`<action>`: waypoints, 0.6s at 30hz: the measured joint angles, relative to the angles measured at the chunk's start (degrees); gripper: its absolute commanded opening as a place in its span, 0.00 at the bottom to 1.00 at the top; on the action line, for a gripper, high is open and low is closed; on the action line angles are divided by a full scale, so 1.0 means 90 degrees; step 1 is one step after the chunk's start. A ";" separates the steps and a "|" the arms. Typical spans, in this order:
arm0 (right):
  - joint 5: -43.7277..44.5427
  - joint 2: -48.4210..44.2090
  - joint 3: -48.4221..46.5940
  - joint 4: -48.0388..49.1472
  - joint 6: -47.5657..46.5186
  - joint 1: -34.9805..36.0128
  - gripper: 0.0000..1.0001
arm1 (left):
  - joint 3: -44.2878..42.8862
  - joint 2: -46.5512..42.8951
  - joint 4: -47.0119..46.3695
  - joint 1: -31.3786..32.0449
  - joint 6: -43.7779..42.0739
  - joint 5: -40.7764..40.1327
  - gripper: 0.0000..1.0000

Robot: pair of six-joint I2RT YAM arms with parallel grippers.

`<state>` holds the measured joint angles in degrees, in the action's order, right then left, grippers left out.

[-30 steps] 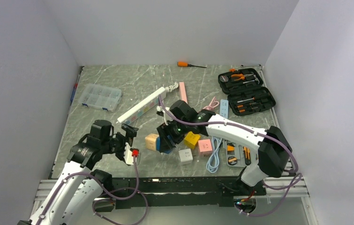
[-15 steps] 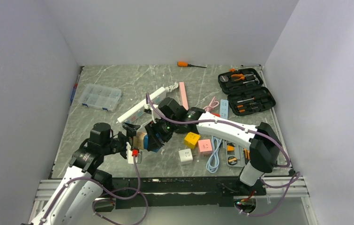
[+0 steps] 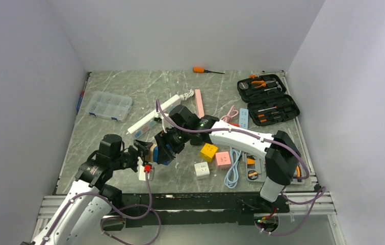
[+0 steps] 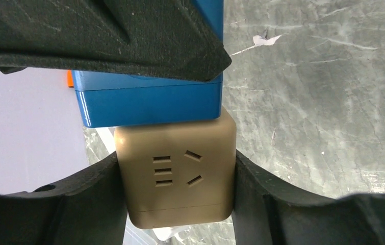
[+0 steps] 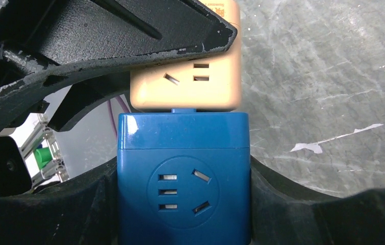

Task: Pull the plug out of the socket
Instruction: Remove the plug from the socket.

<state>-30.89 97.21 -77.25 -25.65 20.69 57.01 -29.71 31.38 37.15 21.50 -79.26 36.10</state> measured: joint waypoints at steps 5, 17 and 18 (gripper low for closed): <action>-0.0066 0.0063 -0.0017 0.0000 0.0015 0.0000 0.00 | -0.0002 -0.0002 0.0056 0.0066 -0.0019 -0.0121 0.22; 0.0121 -0.0267 0.0629 0.0566 0.0012 0.0005 0.00 | 0.0238 -0.0002 -0.0352 0.0248 -0.0342 -0.0406 0.00; 0.0187 -0.0335 0.0767 0.0695 0.0017 0.0005 0.00 | 0.0255 0.0053 -0.0420 0.0270 -0.0389 -0.0430 0.00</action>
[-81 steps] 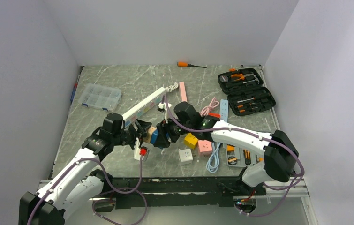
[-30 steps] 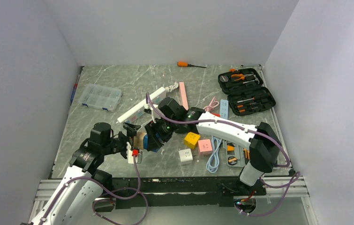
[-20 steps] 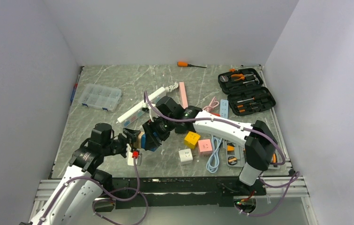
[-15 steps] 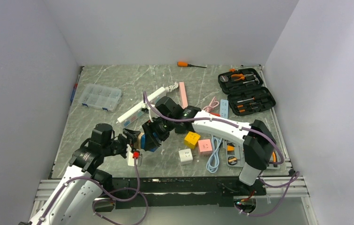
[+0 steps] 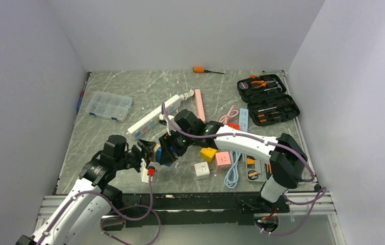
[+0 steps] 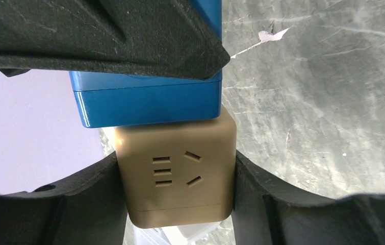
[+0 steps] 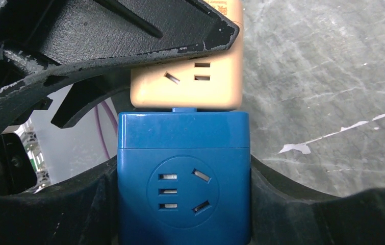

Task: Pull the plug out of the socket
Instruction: Remove the plug from the socket.

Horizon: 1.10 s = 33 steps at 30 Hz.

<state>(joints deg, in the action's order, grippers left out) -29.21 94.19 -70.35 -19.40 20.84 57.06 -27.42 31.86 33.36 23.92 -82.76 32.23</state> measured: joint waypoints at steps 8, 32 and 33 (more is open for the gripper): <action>0.0381 -0.0389 0.0794 0.0777 0.0100 -0.0027 0.00 | 0.0010 0.0537 -0.0447 0.0172 -0.0359 -0.0180 0.00; 0.0189 -0.1693 0.1967 -0.0357 0.0022 0.0070 0.00 | 0.0228 0.1559 -0.0338 -0.0177 -0.0367 -0.2956 0.31; 0.0187 -0.1717 0.1999 -0.0384 0.0022 0.0070 0.00 | 0.0228 0.1530 -0.0323 -0.0197 -0.0364 -0.3019 0.31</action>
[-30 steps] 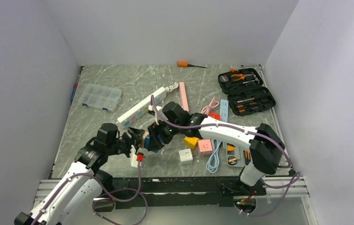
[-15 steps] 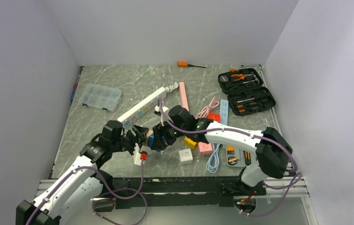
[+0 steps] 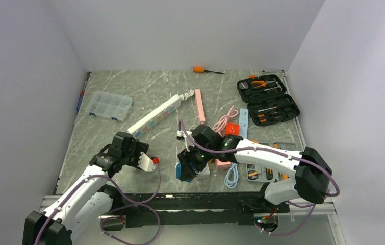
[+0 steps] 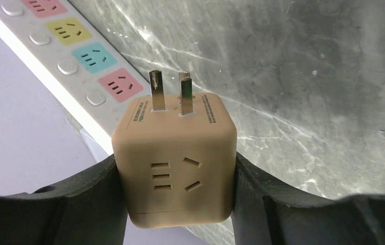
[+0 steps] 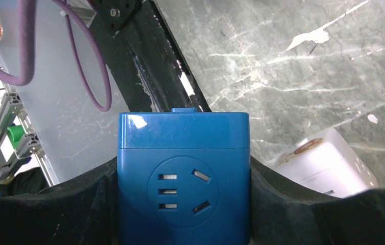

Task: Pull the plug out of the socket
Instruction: Remove the plug from the socket, then place the plug at the center of the board.

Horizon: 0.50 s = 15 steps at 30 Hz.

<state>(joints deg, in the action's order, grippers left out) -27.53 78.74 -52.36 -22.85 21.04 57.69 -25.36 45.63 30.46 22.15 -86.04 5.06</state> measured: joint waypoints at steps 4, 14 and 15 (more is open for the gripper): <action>0.0032 -0.0034 0.0073 -0.0107 -0.0017 -0.0029 0.00 | 0.0000 -0.0121 0.0005 -0.0010 0.0073 -0.0022 0.29; 0.1047 0.0780 -0.0636 -0.0294 -0.0172 -0.0573 0.00 | -0.0954 0.0546 0.0682 -0.0005 0.1336 0.0204 0.29; 0.1260 0.0979 -0.0821 -0.0294 -0.0180 -0.0595 0.00 | -0.1076 0.0622 0.0743 0.0000 0.1511 0.0245 0.29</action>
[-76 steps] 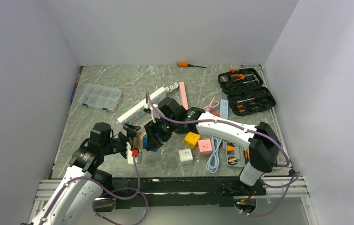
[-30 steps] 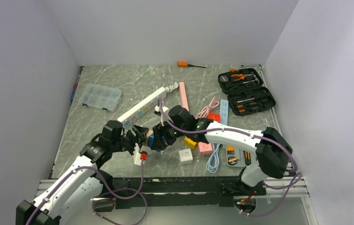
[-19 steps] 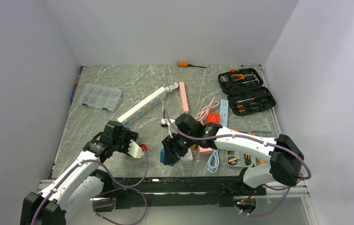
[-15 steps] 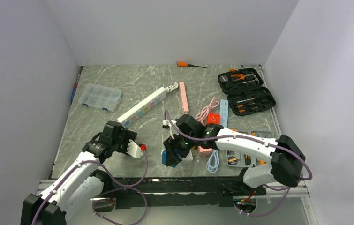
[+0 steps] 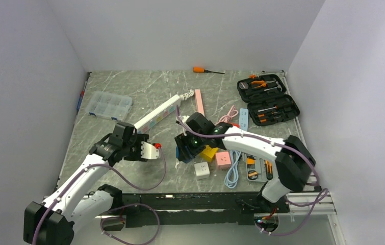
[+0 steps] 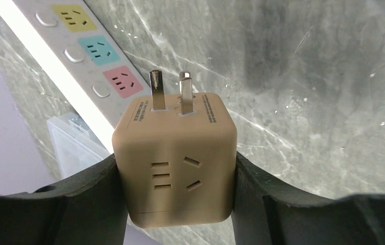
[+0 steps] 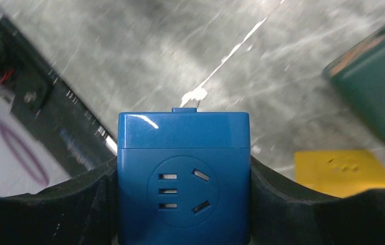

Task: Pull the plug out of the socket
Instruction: Place the plug at the center of the board.

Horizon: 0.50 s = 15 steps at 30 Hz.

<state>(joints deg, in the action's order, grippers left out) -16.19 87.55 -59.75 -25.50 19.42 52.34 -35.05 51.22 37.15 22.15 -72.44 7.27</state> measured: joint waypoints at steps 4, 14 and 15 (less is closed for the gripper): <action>0.0658 0.0765 -0.0670 0.0090 -0.0046 0.0005 0.00 | -0.0170 0.0107 0.0209 0.0056 0.0588 0.0185 0.31; 0.2188 0.2254 -0.1761 0.0330 -0.0039 0.0036 0.25 | 0.0299 -0.0053 0.0398 0.0440 0.1610 0.0299 0.33; 0.2344 0.2327 -0.1785 0.0335 -0.0032 0.0039 0.33 | 0.0299 -0.0053 0.0425 0.0469 0.1715 0.0328 0.33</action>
<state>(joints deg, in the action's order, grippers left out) 4.91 108.49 -75.81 -22.48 19.14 52.69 -32.36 50.74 40.97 26.37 -57.01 10.22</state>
